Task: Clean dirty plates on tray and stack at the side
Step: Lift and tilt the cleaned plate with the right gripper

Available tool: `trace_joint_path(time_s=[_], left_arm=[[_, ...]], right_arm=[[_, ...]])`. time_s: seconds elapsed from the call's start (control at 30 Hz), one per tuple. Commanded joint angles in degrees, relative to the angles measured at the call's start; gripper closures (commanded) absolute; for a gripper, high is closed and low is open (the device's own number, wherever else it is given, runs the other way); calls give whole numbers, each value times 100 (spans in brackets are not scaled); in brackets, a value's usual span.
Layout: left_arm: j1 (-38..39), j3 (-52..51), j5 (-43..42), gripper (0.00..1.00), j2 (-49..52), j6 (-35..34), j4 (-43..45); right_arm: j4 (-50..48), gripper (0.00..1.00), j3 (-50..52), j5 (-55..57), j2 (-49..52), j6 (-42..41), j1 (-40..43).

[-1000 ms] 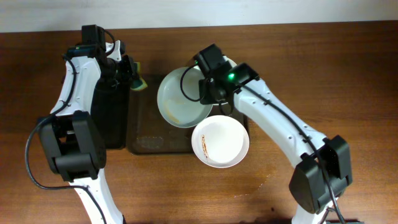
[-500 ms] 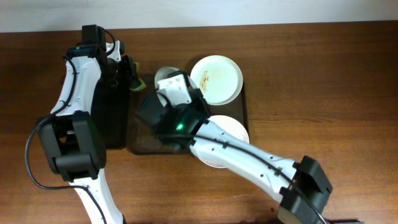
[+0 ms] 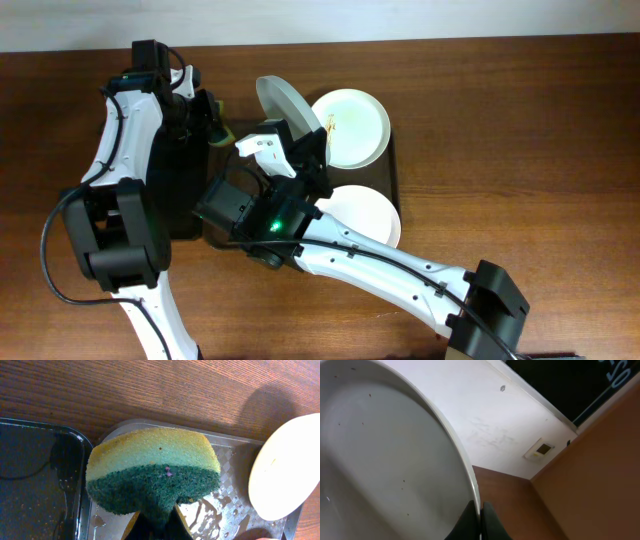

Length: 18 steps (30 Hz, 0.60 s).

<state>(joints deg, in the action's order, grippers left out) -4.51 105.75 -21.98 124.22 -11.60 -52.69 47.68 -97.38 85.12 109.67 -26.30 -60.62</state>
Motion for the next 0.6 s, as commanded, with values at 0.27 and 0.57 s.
trace_joint_path(time_s=[0.27, 0.57], left_arm=[[-9, 35, 46, 99, -125, 96, 9], [-9, 35, 83, 99, -125, 96, 2]], right_arm=[[-15, 96, -7, -101, -175, -24, -50], [289, 96, -7, -5899, -533, 63, 1126]])
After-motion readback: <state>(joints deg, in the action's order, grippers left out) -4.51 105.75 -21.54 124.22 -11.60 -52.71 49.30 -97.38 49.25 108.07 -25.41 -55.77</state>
